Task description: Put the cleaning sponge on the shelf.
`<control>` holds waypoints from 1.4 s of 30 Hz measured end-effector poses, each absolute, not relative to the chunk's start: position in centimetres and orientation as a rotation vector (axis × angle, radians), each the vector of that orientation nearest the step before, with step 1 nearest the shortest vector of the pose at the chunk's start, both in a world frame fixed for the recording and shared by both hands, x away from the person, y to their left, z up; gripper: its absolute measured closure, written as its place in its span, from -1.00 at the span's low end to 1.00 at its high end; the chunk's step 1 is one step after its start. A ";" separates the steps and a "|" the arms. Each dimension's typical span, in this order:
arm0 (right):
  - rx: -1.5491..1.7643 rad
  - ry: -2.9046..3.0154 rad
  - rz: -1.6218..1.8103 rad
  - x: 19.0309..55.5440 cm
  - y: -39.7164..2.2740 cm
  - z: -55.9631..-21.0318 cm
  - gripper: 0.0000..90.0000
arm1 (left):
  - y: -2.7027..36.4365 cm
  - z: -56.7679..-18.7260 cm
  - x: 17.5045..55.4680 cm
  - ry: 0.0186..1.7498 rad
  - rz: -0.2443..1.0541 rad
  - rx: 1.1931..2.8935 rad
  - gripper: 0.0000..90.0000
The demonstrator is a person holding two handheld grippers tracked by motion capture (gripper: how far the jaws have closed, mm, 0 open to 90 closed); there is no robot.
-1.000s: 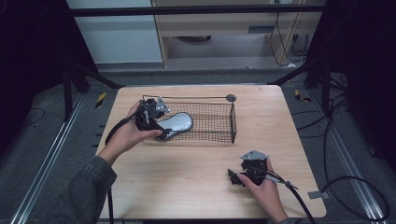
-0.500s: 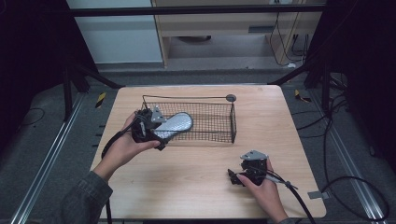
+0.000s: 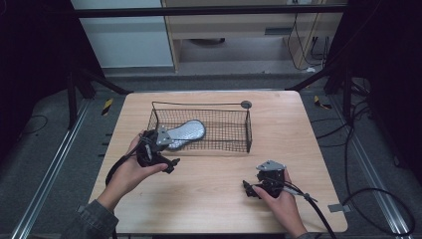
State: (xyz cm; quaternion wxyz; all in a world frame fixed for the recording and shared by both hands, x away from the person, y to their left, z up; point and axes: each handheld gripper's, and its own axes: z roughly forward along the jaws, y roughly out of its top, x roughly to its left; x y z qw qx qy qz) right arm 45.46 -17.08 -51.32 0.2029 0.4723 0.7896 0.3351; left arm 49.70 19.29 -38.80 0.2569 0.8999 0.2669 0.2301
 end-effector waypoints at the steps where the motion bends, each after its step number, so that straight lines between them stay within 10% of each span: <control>1: 1.318 2.204 0.935 45.5 -17.1 -51.3 -0.99 | 19.4 -39.0 49.6 0.733 0.617 2.437 -0.89; 42: 1.321 2.203 0.936 45.4 -17.1 -51.3 -0.99 | 28.6 -49.8 49.3 1.216 0.495 2.213 -0.92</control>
